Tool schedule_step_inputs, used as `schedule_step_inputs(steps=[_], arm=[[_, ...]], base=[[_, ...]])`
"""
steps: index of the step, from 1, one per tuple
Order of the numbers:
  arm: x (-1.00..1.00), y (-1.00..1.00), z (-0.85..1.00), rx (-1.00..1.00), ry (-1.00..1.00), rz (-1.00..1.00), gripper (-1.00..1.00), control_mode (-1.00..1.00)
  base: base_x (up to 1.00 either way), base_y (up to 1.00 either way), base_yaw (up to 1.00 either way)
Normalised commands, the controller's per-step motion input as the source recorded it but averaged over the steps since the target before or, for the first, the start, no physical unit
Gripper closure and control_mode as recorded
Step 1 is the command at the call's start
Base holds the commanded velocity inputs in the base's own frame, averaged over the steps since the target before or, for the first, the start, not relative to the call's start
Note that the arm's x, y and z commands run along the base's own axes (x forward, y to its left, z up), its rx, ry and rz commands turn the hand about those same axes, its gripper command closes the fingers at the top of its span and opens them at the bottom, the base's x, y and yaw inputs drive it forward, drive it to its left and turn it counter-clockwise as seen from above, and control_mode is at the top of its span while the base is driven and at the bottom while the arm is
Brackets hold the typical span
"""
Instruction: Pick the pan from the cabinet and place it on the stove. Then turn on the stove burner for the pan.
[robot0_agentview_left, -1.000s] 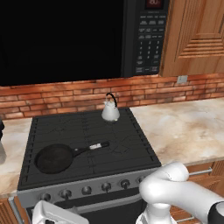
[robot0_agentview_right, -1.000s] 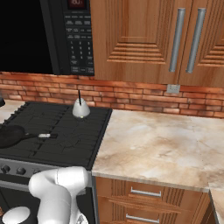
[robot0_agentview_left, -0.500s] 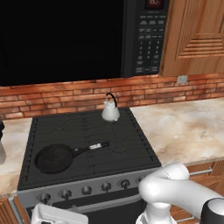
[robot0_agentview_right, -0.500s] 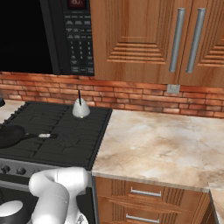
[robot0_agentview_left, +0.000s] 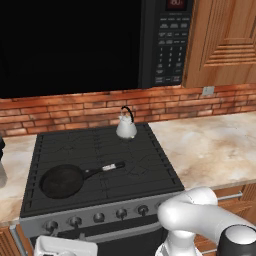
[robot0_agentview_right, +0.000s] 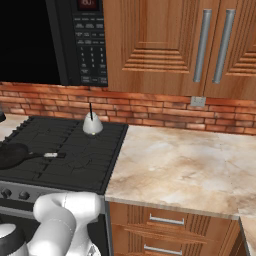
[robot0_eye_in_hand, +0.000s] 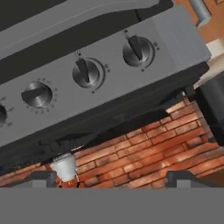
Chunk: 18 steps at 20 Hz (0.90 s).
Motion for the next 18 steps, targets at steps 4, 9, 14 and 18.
schedule_step_inputs(steps=[4, 9, 14, 18], arm=[[0.04, 0.12, -0.20, -0.10, 0.00, 0.00, -1.00, -1.00], [0.08, 0.23, -0.15, -0.08, 0.00, 0.00, -1.00, -1.00], [0.11, 0.10, -0.04, -0.06, -0.01, 0.00, -1.00, -1.00], [0.14, 0.07, -0.14, -0.07, 0.00, 0.00, -1.00, -1.00]], base=[[0.00, 0.00, 0.00], [0.00, 0.00, 0.00], [0.00, 0.00, 0.00], [0.00, 0.00, 0.00]])
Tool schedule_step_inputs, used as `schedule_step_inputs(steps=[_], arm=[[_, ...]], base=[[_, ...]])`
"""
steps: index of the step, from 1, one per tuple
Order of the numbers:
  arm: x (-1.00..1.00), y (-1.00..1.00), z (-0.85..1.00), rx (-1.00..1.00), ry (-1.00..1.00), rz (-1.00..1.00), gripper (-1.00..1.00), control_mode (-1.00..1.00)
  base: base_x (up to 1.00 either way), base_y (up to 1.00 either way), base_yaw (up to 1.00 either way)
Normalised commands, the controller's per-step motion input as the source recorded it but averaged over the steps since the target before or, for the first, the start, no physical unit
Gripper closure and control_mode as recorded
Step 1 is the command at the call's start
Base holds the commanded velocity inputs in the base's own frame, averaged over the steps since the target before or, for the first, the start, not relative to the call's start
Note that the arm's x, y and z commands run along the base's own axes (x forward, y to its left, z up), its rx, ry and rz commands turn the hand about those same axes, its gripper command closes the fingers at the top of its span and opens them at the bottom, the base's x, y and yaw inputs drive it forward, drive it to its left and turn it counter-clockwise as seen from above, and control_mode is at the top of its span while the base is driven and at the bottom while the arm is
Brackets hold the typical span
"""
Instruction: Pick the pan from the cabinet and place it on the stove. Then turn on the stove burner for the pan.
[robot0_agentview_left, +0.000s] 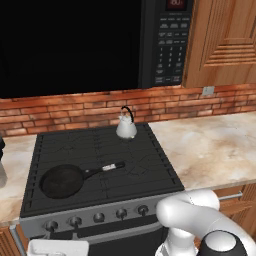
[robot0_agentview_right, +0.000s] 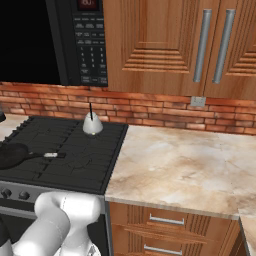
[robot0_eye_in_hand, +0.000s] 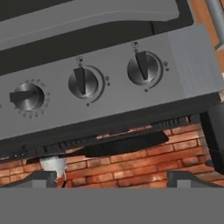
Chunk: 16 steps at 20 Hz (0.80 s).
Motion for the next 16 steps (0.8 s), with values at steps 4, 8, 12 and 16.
schedule_step_inputs(steps=[4, 8, 12, 16], arm=[[0.24, 0.01, -0.25, -0.07, 0.00, 0.00, -1.00, -1.00], [0.28, 0.00, -0.29, -0.07, 0.00, 0.00, -1.00, -1.00], [0.22, 0.02, -0.26, -0.07, -0.02, 0.00, -1.00, -1.00], [0.03, 0.11, -0.23, -0.04, -0.06, 0.00, -1.00, -1.00]], base=[[0.00, 0.00, 0.00], [0.00, 0.00, 0.00], [0.00, 0.00, 0.00], [0.00, 0.00, 0.00]])
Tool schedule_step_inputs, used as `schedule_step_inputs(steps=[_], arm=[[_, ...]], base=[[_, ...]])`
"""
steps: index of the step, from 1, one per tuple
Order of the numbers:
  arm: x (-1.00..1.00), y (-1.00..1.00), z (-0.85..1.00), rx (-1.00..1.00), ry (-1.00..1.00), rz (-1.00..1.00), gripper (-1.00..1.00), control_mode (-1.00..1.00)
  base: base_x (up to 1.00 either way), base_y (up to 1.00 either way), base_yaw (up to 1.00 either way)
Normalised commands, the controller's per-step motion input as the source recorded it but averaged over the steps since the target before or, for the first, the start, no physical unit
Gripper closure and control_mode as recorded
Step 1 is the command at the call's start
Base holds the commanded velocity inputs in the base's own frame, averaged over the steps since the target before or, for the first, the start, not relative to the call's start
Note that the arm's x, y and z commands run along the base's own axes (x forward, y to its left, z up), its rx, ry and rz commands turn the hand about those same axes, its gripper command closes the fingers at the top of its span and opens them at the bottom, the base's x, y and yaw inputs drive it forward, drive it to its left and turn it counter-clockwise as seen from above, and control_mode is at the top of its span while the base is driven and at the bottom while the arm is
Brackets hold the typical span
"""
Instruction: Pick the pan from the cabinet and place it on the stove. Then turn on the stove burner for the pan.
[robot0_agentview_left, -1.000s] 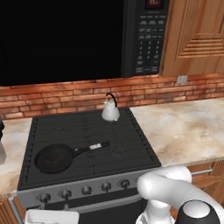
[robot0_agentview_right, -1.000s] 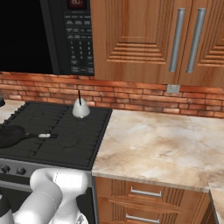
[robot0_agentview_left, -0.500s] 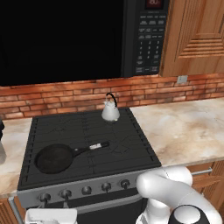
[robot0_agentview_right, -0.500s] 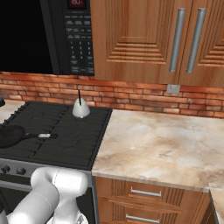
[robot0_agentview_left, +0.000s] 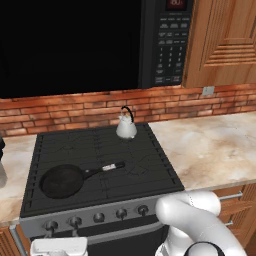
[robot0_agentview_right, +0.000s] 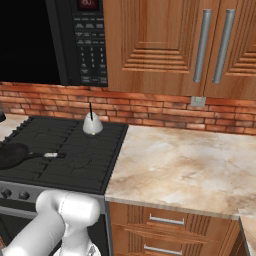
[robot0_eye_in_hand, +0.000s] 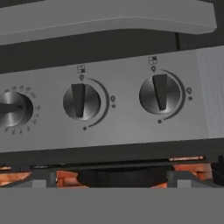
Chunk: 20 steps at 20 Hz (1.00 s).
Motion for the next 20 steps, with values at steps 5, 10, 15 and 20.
schedule_step_inputs(steps=[5, 10, 15, 20], arm=[[0.00, 0.10, -0.15, 0.00, -0.07, 0.00, -1.00, -1.00], [0.08, 0.04, -0.02, 0.00, -0.07, 0.00, -1.00, -1.00], [0.19, 0.08, 0.00, 0.00, -0.01, 0.00, -1.00, -1.00], [0.19, 0.14, -0.02, 0.00, 0.00, 0.00, -1.00, -1.00]], base=[[0.00, 0.00, 0.00], [0.00, 0.00, 0.00], [0.00, 0.00, 0.00], [0.00, 0.00, 0.00]])
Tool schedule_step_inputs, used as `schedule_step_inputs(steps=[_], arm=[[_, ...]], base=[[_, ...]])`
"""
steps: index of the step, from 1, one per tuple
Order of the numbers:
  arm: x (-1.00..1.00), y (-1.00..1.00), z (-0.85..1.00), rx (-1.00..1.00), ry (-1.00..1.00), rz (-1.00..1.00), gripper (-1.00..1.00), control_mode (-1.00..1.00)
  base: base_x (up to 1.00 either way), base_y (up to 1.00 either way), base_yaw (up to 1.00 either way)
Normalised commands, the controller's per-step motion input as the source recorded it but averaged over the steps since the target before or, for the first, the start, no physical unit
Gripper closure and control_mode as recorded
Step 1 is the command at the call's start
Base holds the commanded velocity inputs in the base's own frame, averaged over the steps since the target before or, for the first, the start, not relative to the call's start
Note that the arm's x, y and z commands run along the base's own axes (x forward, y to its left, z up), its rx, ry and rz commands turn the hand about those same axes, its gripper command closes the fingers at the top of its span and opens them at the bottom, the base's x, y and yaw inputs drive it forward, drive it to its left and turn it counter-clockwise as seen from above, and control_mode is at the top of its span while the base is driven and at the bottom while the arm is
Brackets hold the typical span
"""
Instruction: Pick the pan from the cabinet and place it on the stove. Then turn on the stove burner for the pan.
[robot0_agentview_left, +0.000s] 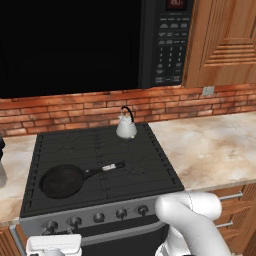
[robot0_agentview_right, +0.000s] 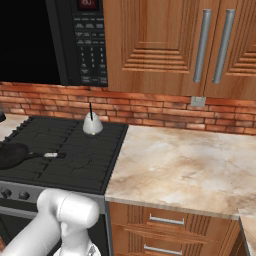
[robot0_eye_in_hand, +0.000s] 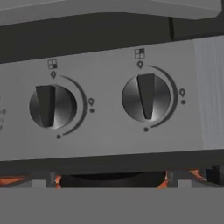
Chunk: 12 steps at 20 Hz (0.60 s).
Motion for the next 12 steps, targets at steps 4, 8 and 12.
schedule_step_inputs(steps=[4, 8, 12], arm=[[0.15, 0.17, -0.12, -0.02, 0.00, 0.00, -1.00, -1.00], [0.11, 0.13, -0.14, -0.03, 0.00, 0.00, -1.00, -1.00], [0.06, 0.09, -0.14, -0.04, 0.00, 0.00, -1.00, -1.00]], base=[[0.00, 0.00, 0.00], [0.00, 0.00, 0.00], [0.00, 0.00, 0.00]])
